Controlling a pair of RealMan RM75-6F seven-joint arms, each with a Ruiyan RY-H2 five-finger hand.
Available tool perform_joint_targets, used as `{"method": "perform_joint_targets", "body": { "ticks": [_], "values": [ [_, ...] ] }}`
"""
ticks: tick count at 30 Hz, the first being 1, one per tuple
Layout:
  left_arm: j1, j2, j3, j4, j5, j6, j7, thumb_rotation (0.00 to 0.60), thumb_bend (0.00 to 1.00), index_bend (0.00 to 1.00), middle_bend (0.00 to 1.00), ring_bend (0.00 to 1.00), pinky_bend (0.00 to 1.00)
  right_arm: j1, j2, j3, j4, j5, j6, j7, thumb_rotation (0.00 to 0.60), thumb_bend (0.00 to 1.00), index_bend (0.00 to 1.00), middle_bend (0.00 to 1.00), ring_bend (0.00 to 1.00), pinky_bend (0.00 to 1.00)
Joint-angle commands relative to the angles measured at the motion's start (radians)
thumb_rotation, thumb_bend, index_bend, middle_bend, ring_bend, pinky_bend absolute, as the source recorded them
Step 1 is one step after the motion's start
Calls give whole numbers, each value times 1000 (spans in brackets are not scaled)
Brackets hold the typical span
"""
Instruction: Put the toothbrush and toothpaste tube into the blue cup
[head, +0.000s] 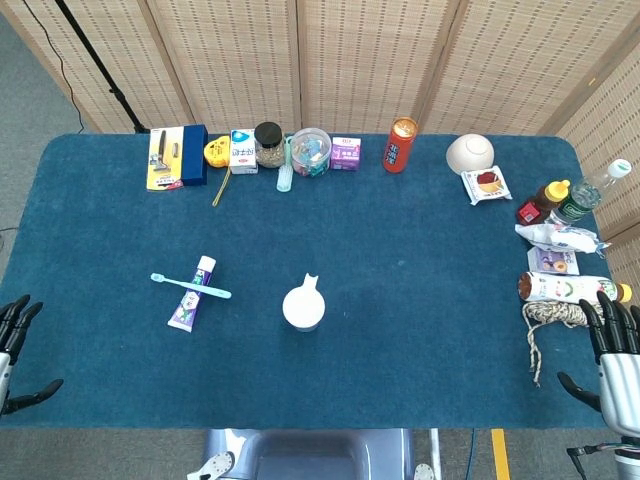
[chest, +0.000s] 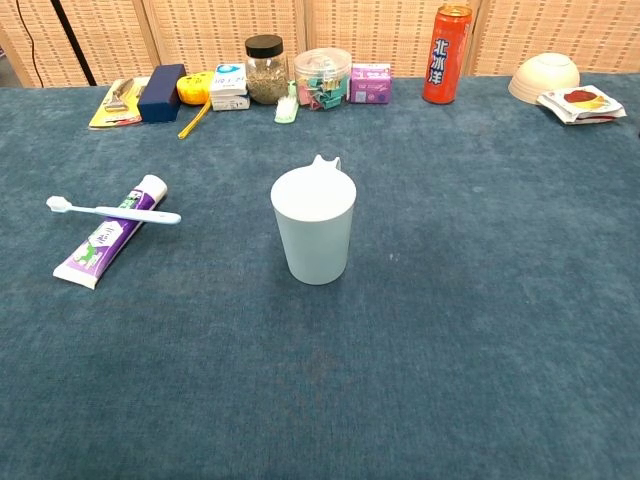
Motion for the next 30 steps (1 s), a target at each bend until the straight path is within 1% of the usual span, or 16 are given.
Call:
{"method": "perform_joint_targets", "body": {
  "ticks": [1,7,11,12,13,16,19,22,25,30],
  "values": [
    [-8,8,1,-1,2,-11,-19,600,26,0,0,0,0,2,1,-1,0,1,-4,2,600,0,0,0,0,0],
    [-33,16,-16,0,-27,-45,-59,600,26,0,0,0,0,4,5,-3,3,0,-10,16,600,0,0,0,0,0],
    [-80,18,-55,0,-68,-95,-57,600,33,0,0,0,0,4,10,-4,3,-2,-12,32,600,0,0,0,0,0],
    [-146,16,-90,-1,-111,-188,-53,600,39,0,0,0,0,6,13,-6,2,-3,-16,38,600,0,0,0,0,0],
    [-176,19,-102,-4,-138,-239,-49,600,44,0,0,0,0,7,14,-6,2,-3,-19,40,600,0,0,0,0,0],
    [-237,11,-131,-2,-188,-322,-11,600,66,3,0,0,0,10,14,-7,1,-2,-26,40,600,0,0,0,0,0],
    [-284,-21,-160,12,-236,-372,16,600,104,65,0,0,0,13,13,-8,0,1,-33,40,600,0,0,0,0,0],
    [-336,-65,-188,37,-282,-424,39,600,165,138,0,0,0,18,15,-7,0,9,-46,46,600,0,0,0,0,0],
    [-375,-98,-203,51,-318,-466,57,600,217,227,0,0,0,23,15,-6,1,15,-55,51,600,0,0,0,0,0],
    [-417,-145,-218,62,-371,-493,127,600,249,251,0,0,0,28,17,-5,1,23,-66,56,600,0,0,0,0,0]
  ]
}}
